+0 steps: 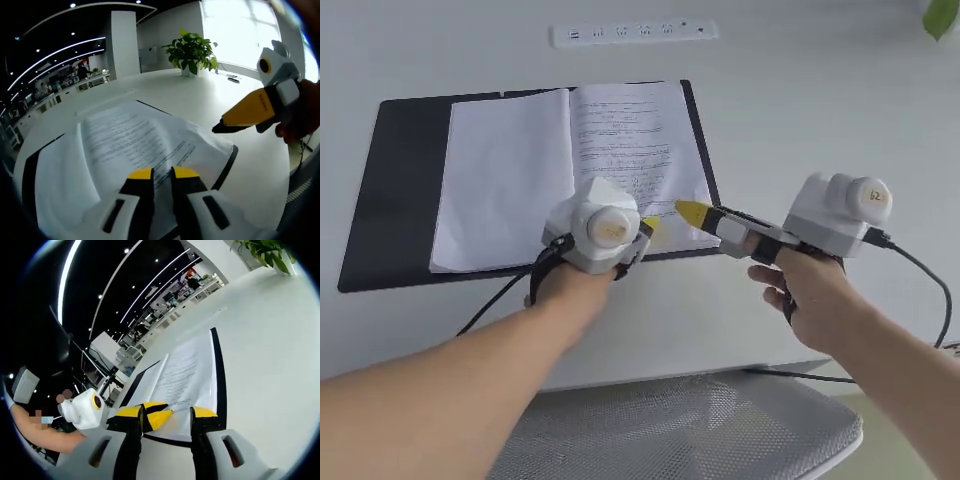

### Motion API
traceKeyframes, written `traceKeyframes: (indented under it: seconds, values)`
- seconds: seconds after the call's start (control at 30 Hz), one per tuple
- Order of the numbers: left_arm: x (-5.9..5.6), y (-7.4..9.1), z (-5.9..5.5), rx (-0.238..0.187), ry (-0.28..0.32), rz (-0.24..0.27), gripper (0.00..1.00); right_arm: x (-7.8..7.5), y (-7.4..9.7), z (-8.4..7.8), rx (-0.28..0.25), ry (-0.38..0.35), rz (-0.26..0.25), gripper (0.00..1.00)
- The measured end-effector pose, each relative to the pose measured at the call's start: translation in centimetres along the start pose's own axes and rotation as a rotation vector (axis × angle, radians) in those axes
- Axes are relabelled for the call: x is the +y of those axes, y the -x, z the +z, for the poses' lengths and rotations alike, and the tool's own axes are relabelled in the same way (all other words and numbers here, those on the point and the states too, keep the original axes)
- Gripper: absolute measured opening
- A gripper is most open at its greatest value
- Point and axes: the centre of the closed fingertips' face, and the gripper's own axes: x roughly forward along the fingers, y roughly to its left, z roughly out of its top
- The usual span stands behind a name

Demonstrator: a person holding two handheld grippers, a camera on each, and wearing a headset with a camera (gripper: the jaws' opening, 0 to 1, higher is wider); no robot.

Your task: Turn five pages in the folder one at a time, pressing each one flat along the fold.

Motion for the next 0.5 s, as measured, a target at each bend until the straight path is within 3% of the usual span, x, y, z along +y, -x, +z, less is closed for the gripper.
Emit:
traceKeyframes:
  seconds: [0.07,0.5]
  values:
    - [-0.1,0.1,0.0,-0.001,-0.026,-0.004,0.10,-0.1,0.2,0.2,-0.013,0.001,0.000,0.36]
    - [0.3,0.0,0.0,0.010,0.019,0.009,0.06,-1.3,1.5,0.6,-0.039,0.001,-0.031,0.35]
